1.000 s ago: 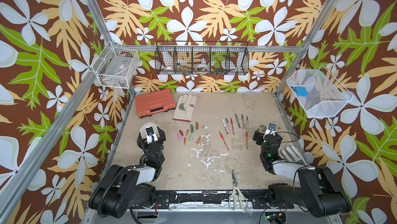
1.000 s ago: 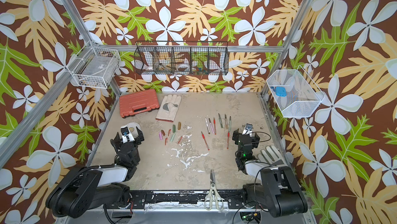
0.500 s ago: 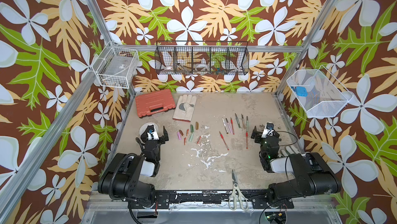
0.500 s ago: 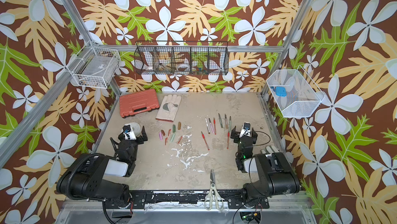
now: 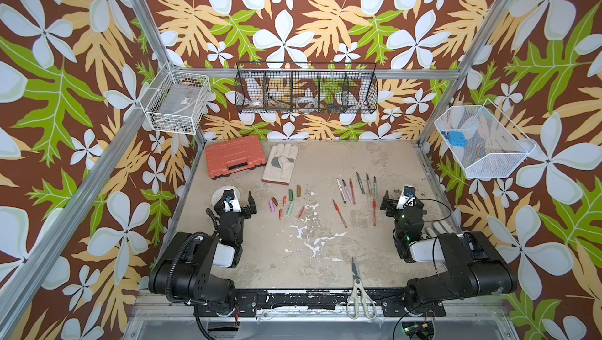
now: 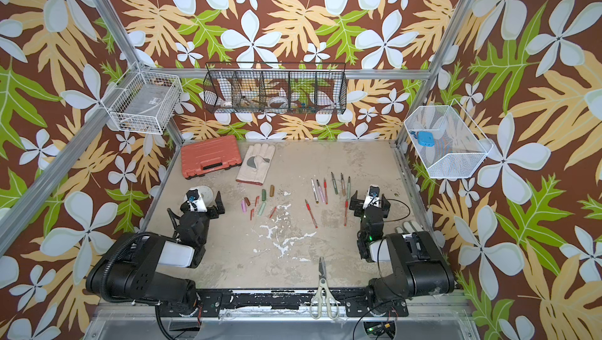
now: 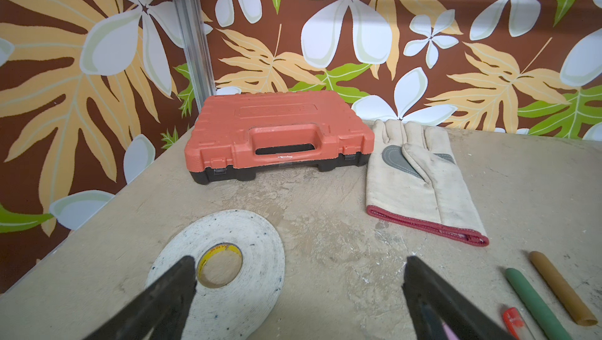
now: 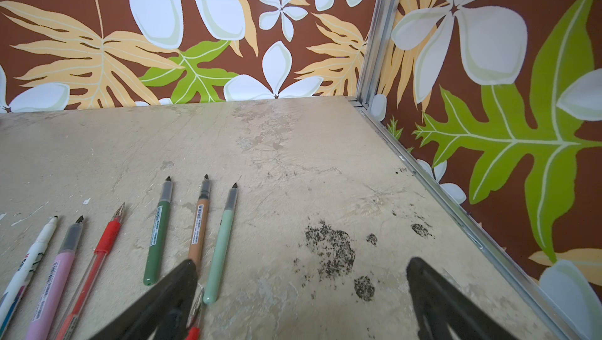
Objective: Remove pen caps from pens
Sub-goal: Reset both arms
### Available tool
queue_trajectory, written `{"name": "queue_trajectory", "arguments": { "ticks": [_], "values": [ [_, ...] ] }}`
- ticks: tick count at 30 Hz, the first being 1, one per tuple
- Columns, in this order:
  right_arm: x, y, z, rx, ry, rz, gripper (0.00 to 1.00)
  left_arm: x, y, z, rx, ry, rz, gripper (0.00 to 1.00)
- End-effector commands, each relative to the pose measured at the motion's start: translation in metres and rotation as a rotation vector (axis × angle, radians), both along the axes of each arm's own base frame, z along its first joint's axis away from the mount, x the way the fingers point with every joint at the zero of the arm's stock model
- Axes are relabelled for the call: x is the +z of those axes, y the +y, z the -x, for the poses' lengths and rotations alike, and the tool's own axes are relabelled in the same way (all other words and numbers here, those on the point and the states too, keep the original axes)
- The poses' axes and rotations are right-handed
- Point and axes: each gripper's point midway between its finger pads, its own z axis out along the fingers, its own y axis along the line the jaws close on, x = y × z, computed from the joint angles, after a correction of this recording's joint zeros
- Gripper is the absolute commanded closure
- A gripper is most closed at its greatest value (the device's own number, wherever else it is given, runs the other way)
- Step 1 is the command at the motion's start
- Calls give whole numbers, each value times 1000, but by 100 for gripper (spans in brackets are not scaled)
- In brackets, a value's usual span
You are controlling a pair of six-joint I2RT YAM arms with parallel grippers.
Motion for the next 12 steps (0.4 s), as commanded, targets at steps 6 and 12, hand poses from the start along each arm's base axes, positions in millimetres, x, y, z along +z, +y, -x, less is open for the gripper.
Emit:
{"name": "queue_trajectory", "arguments": {
  "ticks": [6, 12],
  "values": [
    [8, 0, -1, 3, -33, 1, 0, 12, -9, 0, -57, -51, -4, 0],
    [8, 0, -2, 1, -32, 2, 0, 11, -11, -1, -68, -44, -7, 0]
  ]
}}
